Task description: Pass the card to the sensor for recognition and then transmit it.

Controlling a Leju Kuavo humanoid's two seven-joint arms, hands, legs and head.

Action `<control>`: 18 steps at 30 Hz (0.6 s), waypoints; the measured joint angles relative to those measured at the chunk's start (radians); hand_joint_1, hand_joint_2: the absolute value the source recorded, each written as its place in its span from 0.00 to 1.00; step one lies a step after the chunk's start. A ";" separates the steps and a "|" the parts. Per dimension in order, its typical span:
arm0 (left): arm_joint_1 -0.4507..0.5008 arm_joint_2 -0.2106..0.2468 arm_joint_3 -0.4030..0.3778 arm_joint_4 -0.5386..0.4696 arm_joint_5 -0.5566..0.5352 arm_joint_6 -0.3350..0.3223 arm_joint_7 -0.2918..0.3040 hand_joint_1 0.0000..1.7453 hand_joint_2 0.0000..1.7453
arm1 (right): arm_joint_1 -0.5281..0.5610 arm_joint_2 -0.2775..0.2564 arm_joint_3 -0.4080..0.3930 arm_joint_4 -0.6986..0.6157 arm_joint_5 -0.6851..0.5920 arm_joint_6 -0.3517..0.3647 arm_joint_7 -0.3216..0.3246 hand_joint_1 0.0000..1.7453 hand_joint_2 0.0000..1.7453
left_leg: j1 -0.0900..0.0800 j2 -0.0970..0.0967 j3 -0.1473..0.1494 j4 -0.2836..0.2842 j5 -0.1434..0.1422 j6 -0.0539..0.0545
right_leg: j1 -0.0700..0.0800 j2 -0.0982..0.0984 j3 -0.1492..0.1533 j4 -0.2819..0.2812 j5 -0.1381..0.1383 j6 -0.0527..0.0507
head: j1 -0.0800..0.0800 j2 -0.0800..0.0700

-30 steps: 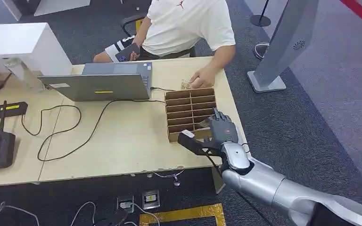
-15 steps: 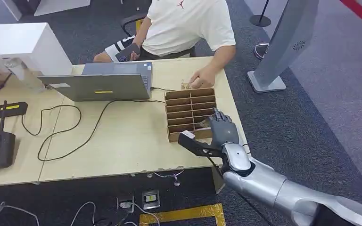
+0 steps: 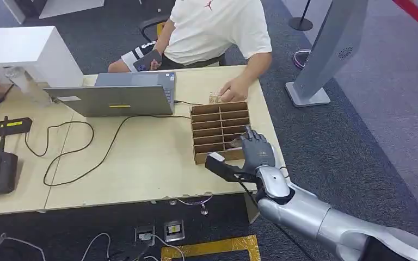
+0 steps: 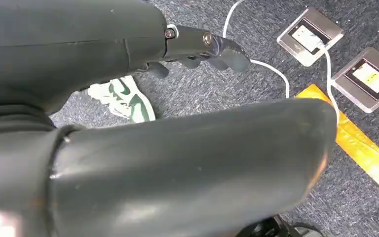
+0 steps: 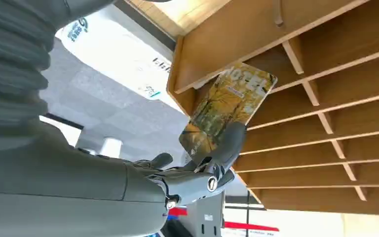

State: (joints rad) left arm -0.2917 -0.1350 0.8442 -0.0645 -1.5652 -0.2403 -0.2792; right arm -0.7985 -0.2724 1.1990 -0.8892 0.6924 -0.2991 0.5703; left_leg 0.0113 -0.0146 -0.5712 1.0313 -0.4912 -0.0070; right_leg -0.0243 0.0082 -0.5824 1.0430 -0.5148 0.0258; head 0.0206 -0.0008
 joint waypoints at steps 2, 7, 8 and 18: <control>0.000 0.000 0.000 0.000 0.000 0.000 0.000 0.00 0.00 | 0.000 0.000 0.000 0.000 0.008 -0.041 -0.003 0.00 1.00 | 0.000 0.000 0.000 0.000 0.000 0.000 | 0.000 0.000 0.000 0.000 0.000 0.000 | 0.000 0.000; 0.000 0.000 0.000 0.000 0.000 0.000 -0.002 0.00 0.00 | -0.003 0.000 -0.003 -0.001 0.042 -0.139 -0.002 0.00 1.00 | 0.000 0.000 0.000 0.000 0.000 0.000 | 0.000 0.000 0.000 0.000 0.000 0.000 | 0.000 0.000; 0.000 0.000 0.000 0.000 0.000 0.000 -0.002 0.00 0.00 | -0.003 0.000 -0.005 -0.004 0.052 -0.160 0.002 0.00 1.00 | 0.000 0.000 0.000 0.000 0.000 0.000 | 0.000 0.000 0.000 0.000 0.000 0.000 | 0.000 0.000; 0.000 0.000 -0.001 0.000 0.000 0.000 -0.002 0.00 0.00 | -0.016 -0.023 -0.051 -0.068 0.093 -0.191 0.023 0.00 1.00 | 0.000 0.000 0.000 0.000 0.000 0.000 | 0.000 0.000 0.000 0.000 0.000 0.000 | 0.000 0.000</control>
State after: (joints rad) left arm -0.2917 -0.1347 0.8431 -0.0645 -1.5652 -0.2403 -0.2815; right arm -0.8143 -0.2953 1.1482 -0.9567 0.7855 -0.4898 0.5936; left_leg 0.0113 -0.0146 -0.5710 1.0314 -0.4912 -0.0070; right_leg -0.0243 0.0084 -0.5824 1.0430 -0.5147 0.0258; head 0.0202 -0.0008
